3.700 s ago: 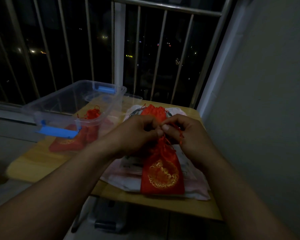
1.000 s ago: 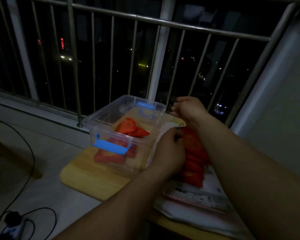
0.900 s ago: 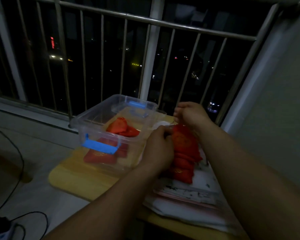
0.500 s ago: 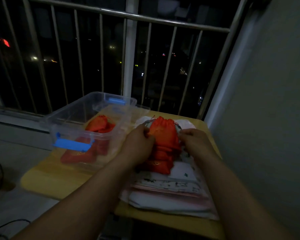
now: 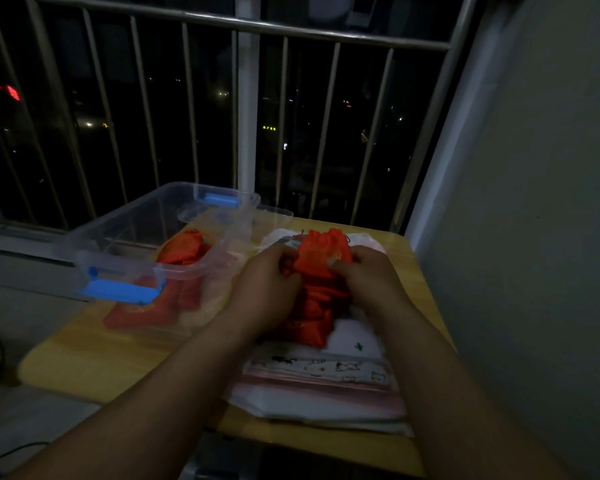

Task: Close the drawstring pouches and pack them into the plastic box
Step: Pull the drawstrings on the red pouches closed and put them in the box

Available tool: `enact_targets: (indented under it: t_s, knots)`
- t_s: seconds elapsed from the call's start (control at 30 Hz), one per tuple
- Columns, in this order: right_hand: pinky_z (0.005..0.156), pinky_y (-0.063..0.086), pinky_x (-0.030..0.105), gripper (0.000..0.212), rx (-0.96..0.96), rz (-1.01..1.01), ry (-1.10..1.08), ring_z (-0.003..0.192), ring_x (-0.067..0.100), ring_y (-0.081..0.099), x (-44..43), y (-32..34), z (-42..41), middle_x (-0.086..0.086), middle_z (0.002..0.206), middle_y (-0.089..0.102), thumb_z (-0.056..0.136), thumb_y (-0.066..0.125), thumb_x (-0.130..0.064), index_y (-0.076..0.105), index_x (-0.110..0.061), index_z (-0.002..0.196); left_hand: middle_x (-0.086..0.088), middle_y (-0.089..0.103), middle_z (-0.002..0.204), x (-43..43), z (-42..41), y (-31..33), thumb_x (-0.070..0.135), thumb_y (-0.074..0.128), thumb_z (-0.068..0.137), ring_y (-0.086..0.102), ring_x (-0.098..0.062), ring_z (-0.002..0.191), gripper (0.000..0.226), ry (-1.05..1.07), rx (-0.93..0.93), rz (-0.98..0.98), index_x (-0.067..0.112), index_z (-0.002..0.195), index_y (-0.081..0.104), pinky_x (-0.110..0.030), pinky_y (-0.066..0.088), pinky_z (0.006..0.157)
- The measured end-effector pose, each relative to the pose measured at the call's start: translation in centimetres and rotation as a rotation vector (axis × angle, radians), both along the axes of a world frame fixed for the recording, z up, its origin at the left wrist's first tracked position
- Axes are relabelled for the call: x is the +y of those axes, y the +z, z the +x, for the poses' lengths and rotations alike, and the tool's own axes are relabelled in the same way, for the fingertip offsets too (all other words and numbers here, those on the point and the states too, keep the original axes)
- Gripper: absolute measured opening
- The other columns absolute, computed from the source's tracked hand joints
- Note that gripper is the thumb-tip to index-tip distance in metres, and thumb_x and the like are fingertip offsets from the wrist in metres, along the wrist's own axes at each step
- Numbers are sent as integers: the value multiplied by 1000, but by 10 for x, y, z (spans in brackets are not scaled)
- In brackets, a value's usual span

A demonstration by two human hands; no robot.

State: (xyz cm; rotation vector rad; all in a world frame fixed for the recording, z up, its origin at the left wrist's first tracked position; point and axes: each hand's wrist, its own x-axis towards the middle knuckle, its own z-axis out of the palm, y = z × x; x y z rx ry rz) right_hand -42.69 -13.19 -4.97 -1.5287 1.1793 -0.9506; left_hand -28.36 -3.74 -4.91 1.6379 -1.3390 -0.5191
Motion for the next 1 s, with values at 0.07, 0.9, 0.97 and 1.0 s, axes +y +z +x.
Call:
enact_targets:
  t_s: [0.07,0.9,0.97,1.0]
  knots:
    - [81,61,37,12,-23,-44,-9,89,21,75,4,6,-2,0,93,77,97,65,-15,74,-23,99,15,67,96,3,-2,6,22,61,99,69,-10,93,23,11,85,-39,42,110,56,-34,58,82]
    - [90,60,47,22,-251,92,124,97,30,77,62,5,-49,12,103,79,101,62,-19,72,-10,119,-11,78,106,23,-26,16,34,54,106,77,-28,95,28,-300,665,128,19,126,68,-44,63,82]
    - [87,60,44,20,-242,81,149,97,29,77,64,3,-46,10,103,80,102,61,-19,73,-12,117,-17,78,105,25,-27,15,37,53,106,76,-33,95,33,-262,734,110,13,121,70,-48,62,84]
    - [87,59,44,20,-242,79,160,98,29,77,64,3,-44,9,103,80,102,61,-19,73,-13,116,-18,77,104,26,-26,15,38,53,106,76,-34,95,34,-246,763,98,11,119,71,-49,62,84]
